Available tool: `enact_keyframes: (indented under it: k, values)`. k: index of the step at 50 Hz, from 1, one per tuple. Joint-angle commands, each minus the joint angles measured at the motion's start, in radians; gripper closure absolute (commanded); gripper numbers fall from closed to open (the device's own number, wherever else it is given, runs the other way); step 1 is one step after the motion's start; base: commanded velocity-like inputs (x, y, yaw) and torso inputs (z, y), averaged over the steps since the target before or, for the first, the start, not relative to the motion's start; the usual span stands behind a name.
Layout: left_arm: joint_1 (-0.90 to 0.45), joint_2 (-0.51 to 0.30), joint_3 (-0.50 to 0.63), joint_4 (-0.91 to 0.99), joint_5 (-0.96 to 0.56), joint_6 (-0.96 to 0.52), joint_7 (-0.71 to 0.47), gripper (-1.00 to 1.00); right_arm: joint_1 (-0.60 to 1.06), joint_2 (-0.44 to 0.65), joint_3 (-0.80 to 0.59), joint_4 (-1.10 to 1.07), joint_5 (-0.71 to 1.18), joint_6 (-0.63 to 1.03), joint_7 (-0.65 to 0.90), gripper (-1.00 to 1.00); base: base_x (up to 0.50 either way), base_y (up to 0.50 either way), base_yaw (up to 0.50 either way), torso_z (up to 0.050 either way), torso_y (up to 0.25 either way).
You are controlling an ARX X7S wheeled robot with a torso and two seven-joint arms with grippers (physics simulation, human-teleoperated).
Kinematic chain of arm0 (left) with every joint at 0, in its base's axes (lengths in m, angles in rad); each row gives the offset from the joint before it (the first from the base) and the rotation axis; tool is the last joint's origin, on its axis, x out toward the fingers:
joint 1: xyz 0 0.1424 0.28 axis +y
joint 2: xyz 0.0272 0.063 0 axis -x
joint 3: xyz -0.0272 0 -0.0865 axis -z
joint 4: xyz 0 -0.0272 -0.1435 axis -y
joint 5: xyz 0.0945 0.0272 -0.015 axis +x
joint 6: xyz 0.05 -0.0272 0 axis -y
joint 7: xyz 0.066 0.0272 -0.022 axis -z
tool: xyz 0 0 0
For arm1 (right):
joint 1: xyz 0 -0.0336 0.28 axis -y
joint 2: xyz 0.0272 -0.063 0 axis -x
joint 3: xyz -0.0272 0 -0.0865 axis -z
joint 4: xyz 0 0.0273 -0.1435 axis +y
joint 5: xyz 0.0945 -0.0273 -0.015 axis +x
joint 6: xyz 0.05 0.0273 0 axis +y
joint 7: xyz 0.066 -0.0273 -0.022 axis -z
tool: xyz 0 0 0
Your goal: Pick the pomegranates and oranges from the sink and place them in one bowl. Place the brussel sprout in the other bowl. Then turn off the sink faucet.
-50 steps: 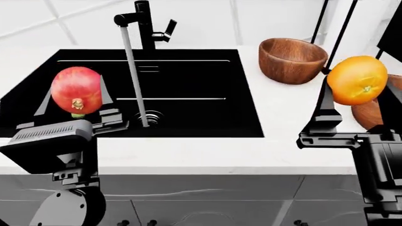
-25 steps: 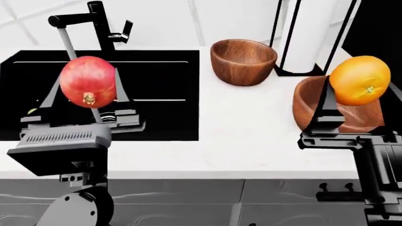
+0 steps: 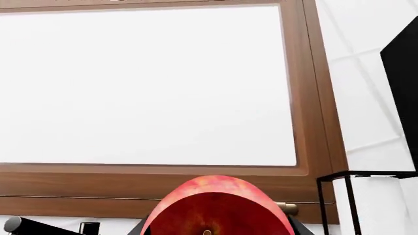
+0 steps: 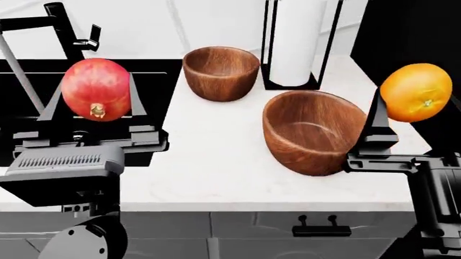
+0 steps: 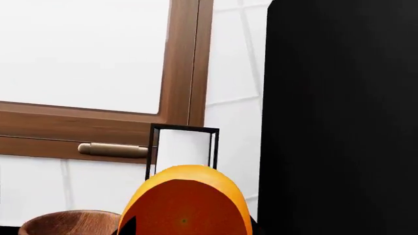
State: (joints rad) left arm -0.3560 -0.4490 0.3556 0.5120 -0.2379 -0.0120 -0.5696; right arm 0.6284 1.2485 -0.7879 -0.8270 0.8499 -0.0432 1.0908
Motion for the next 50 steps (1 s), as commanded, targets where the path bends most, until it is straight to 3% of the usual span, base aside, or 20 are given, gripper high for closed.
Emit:
enact_keyframes:
  k: [1,11,29,41,50]
  values:
    - [-0.001,-0.006,-0.003,0.021,-0.016,0.012,-0.004,1.0,0.001,-0.005,0.004,-0.004,-0.018,0.015,-0.004,1.0,0.04,-0.5,0.0,0.0,0.0]
    - [-0.004,-0.009,-0.002,0.021,-0.018,0.013,-0.001,1.0,0.001,-0.005,0.007,-0.006,-0.022,0.018,0.001,1.0,0.06,-0.47,0.0,0.0,0.0]
    - [-0.004,-0.012,-0.001,0.025,-0.019,0.013,-0.005,1.0,0.016,-0.011,0.01,-0.015,-0.018,0.056,0.01,1.0,0.0,0.0,0.0,0.0,0.0]
    - [-0.003,-0.018,-0.002,0.051,-0.024,0.008,-0.007,1.0,-0.006,0.006,0.018,-0.021,-0.041,0.025,0.028,1.0,0.48,0.0,0.0,0.0,0.001]
    - [-0.006,-0.022,-0.001,0.073,-0.03,-0.002,-0.011,1.0,0.016,-0.004,0.02,-0.024,-0.013,0.066,0.031,1.0,0.0,0.0,0.0,0.0,0.001]
